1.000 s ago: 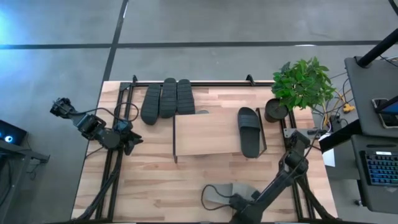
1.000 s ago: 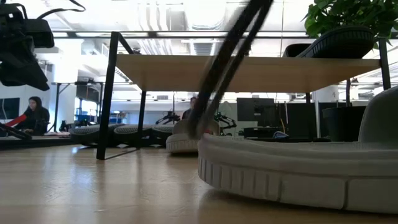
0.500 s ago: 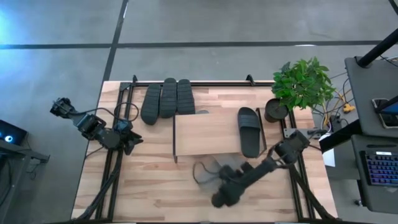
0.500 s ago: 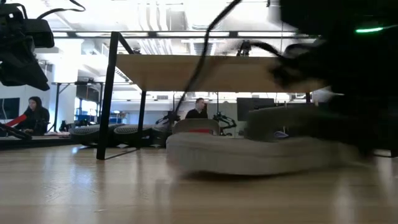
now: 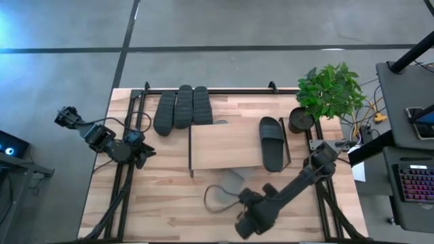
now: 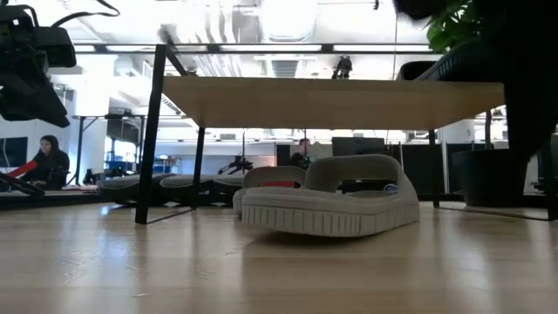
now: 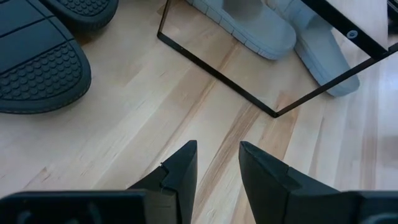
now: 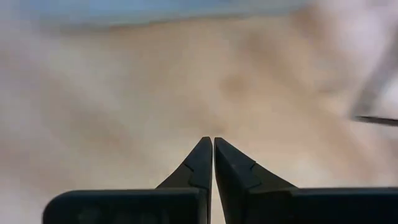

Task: Pick and place slides into the shelf
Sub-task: Put the gray slipper under the shelf, then adjust the gray slipper under the shelf

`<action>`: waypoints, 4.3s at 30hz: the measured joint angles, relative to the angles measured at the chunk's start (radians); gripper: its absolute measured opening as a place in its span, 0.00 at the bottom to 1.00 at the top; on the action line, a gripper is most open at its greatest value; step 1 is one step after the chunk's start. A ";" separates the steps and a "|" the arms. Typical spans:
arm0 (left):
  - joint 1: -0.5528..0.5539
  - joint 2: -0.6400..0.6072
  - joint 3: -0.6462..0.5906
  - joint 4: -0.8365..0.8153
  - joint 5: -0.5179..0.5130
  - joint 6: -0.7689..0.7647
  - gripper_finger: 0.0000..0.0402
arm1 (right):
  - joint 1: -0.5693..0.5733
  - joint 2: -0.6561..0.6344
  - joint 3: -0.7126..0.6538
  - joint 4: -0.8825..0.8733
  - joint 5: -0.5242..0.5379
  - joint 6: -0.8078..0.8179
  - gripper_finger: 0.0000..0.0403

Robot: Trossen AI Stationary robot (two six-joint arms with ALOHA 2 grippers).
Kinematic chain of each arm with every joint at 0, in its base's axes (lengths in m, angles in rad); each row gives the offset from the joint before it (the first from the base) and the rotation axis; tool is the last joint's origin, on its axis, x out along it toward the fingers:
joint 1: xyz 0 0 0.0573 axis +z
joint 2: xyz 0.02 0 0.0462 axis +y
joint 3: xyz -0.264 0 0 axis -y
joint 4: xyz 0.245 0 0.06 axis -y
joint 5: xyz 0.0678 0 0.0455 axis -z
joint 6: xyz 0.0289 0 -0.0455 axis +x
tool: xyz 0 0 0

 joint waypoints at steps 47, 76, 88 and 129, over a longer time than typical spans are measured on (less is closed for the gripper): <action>0.000 0.023 0.000 0.000 0.015 0.005 0.26 | -0.153 0.097 -0.068 0.236 0.186 -0.246 0.02; 0.000 0.087 0.000 0.019 0.019 -0.006 0.26 | -0.207 -0.293 -0.010 0.395 0.203 -0.391 0.02; 0.000 0.090 0.000 0.176 0.020 -0.008 0.26 | -0.601 -0.378 0.152 0.456 0.302 -0.606 0.02; 0.000 0.320 0.000 0.379 -0.005 -0.057 0.26 | -1.061 0.258 0.468 0.107 -0.348 -0.811 0.02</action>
